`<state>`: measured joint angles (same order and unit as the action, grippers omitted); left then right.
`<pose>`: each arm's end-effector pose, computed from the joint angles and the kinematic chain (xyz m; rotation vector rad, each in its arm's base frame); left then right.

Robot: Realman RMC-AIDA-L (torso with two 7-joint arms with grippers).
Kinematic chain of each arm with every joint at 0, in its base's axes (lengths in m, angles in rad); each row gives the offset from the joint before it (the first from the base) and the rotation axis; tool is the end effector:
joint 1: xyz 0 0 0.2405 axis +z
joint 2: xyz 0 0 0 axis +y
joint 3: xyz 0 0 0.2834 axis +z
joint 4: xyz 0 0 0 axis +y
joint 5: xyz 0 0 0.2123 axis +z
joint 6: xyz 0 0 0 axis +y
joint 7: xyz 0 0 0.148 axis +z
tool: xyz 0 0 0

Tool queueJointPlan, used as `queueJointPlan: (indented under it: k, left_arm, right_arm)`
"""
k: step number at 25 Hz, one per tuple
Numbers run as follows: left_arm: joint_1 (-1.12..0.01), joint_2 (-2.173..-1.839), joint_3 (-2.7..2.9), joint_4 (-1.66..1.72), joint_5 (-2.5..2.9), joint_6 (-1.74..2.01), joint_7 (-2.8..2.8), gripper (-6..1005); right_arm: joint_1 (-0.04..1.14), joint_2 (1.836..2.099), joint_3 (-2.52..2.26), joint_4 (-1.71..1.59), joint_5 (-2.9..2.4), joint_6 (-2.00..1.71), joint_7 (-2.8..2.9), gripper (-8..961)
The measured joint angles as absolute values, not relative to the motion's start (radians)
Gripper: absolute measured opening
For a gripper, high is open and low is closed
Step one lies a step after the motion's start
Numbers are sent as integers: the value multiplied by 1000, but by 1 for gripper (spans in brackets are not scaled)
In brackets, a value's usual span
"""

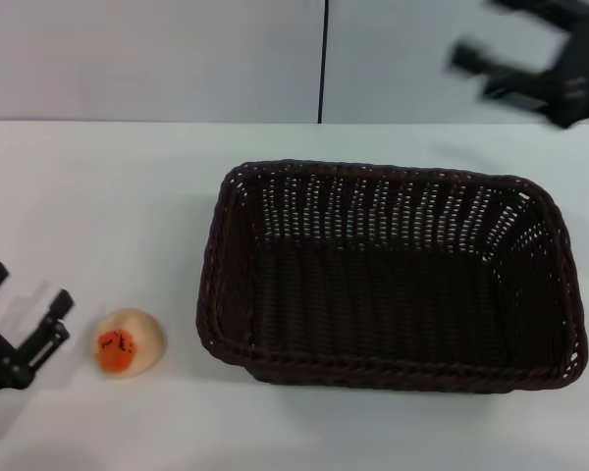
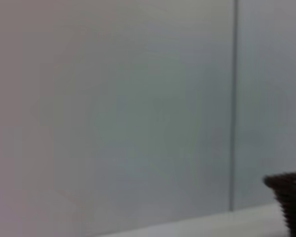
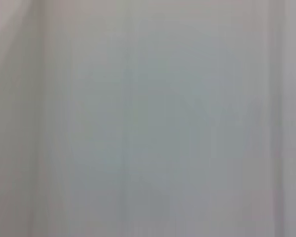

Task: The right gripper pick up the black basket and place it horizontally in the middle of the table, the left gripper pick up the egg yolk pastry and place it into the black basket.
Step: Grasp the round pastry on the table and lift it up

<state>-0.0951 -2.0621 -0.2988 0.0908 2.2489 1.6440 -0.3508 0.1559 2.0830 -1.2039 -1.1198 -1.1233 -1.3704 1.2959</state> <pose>-0.4024 0.1706 -0.0243 -1.9056 -0.4974 -0.7409 0.2268 0.3146 0.0478 -2.2784 0.2489 1.1742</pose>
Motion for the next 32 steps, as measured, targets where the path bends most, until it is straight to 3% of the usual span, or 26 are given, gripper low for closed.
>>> queueJointPlan:
  k: [12, 29, 32]
  left_arm:
    - [-121, -2060, -58, 179, 2249, 1656, -512, 721]
    - [-165, -2066, 12, 136, 2248, 1505, -429, 712]
    - [-164, -2066, 5, 134, 2241, 1499, -399, 650]
  right_arm:
    - [109, 2084, -1194, -538, -506, -1628, 920, 843]
    - [109, 2082, -1170, -458, -494, -1633, 905, 842]
    - [108, 2084, -1135, -446, -485, -1635, 904, 842]
